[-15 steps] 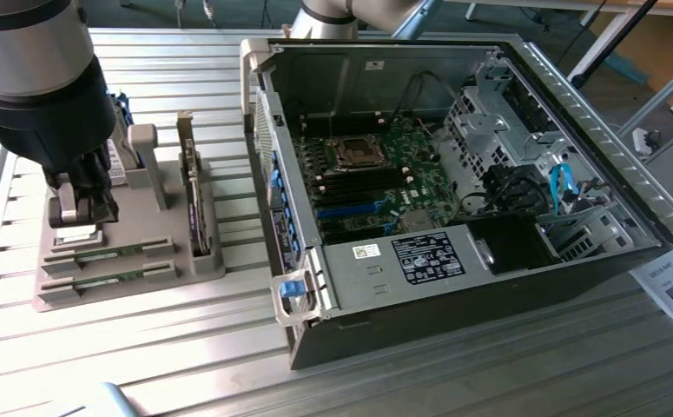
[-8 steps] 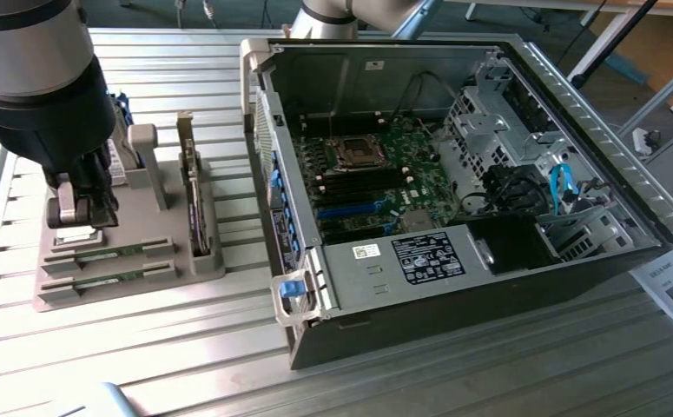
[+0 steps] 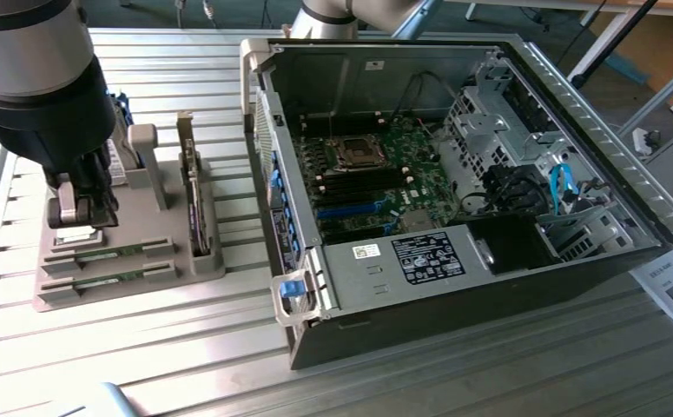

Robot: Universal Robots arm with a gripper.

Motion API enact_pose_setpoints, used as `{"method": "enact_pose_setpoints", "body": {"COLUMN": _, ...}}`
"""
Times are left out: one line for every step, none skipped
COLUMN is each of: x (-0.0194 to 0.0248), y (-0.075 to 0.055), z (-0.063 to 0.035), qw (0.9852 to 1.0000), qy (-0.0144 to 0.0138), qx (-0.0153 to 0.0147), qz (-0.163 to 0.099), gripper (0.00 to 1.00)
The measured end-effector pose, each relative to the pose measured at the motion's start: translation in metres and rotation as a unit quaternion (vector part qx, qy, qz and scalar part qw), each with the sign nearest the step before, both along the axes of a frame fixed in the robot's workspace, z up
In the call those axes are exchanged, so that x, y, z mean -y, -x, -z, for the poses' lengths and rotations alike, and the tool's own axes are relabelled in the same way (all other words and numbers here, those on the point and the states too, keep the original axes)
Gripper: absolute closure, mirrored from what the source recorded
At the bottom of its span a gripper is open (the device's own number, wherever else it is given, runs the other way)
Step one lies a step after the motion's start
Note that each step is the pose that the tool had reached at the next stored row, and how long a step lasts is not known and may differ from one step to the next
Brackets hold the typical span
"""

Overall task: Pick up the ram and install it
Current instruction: 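Pick up the ram and move it above insertion slot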

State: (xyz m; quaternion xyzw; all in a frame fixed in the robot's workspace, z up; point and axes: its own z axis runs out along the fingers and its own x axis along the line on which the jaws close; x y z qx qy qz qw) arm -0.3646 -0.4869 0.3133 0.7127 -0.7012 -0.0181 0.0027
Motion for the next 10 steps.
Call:
{"method": "enact_pose_setpoints", "body": {"x": 0.0, "y": 0.0, "z": 0.0, "qw": 1.0, "qy": 0.0, "qx": 0.0, "qz": -0.002, "gripper": 0.76}}
{"method": "enact_pose_setpoints", "body": {"x": 0.0, "y": 0.0, "z": 0.0001, "qw": 1.0, "qy": 0.0, "qx": 0.0001, "qz": -0.005, "gripper": 0.76}}
{"method": "enact_pose_setpoints", "body": {"x": 0.0, "y": 0.0, "z": 0.0001, "qw": 1.0, "qy": 0.0, "qx": 0.0, "qz": -0.007, "gripper": 0.76}}
{"method": "enact_pose_setpoints", "body": {"x": 0.0, "y": 0.0, "z": 0.0, "qw": 1.0, "qy": 0.0, "qx": 0.0, "qz": -0.009, "gripper": 0.76}}
{"method": "enact_pose_setpoints", "body": {"x": 0.0, "y": 0.0, "z": 0.0, "qw": 1.0, "qy": 0.0, "qx": 0.0, "qz": -0.01, "gripper": 0.76}}
{"method": "enact_pose_setpoints", "body": {"x": 0.0, "y": 0.0, "z": 0.0, "qw": 1.0, "qy": 0.0, "qx": 0.0, "qz": -0.01, "gripper": 0.76}}
{"method": "enact_pose_setpoints", "body": {"x": 0.0, "y": 0.0, "z": 0.0, "qw": 1.0, "qy": 0.0, "qx": 0.0, "qz": -0.01, "gripper": 0.76}}
{"method": "enact_pose_setpoints", "body": {"x": 0.0, "y": 0.0, "z": 0.0, "qw": 1.0, "qy": 0.0, "qx": 0.0, "qz": -0.01, "gripper": 0.76}}
{"method": "enact_pose_setpoints", "body": {"x": 0.0003, "y": 0.0, "z": 0.0, "qw": 1.0, "qy": 0.0, "qx": 0.0, "qz": -0.009, "gripper": 0.76}}
{"method": "enact_pose_setpoints", "body": {"x": 0.0007, "y": 0.0, "z": 0.0002, "qw": 1.0, "qy": 0.0, "qx": 0.0, "qz": -0.01, "gripper": 0.76}}
